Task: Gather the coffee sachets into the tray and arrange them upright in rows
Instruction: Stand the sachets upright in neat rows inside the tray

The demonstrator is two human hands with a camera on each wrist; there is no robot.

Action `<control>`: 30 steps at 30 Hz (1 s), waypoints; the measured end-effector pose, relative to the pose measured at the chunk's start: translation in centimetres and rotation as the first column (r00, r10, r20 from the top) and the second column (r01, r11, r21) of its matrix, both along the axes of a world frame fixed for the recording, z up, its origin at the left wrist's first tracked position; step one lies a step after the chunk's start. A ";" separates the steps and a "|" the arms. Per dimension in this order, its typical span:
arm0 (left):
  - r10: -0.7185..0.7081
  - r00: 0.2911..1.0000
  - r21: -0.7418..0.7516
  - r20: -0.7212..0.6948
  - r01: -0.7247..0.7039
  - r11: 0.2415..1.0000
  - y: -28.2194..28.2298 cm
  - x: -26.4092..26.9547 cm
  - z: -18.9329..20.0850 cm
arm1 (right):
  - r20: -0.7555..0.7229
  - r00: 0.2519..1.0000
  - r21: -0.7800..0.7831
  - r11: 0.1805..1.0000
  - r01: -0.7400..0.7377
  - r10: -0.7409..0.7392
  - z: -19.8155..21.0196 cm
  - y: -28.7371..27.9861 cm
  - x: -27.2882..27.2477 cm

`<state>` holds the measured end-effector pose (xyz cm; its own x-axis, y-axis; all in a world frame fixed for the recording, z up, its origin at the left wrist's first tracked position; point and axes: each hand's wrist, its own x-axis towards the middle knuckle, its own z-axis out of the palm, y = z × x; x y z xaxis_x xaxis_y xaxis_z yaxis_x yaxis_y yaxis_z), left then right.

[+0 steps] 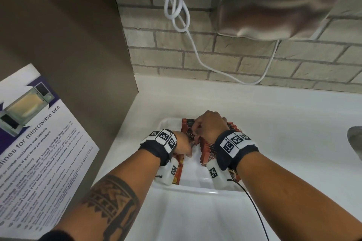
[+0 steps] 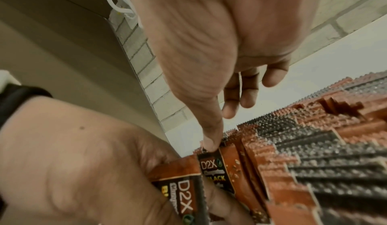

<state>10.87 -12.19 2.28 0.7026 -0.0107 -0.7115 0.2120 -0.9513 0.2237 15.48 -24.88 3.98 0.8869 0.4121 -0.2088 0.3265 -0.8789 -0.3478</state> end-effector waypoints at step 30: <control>0.490 0.866 -0.893 -0.095 -0.292 0.342 3.1 -3.7 2.9 | -0.286 0.957 0.599 0.790 0.131 0.057 3.6 -3.1 -1.6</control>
<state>7.20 -9.10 5.14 0.9002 -0.2294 -0.3702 0.3708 -0.0421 0.9278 13.85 -27.98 7.53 0.8481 0.5041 -0.1630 0.1065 -0.4636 -0.8796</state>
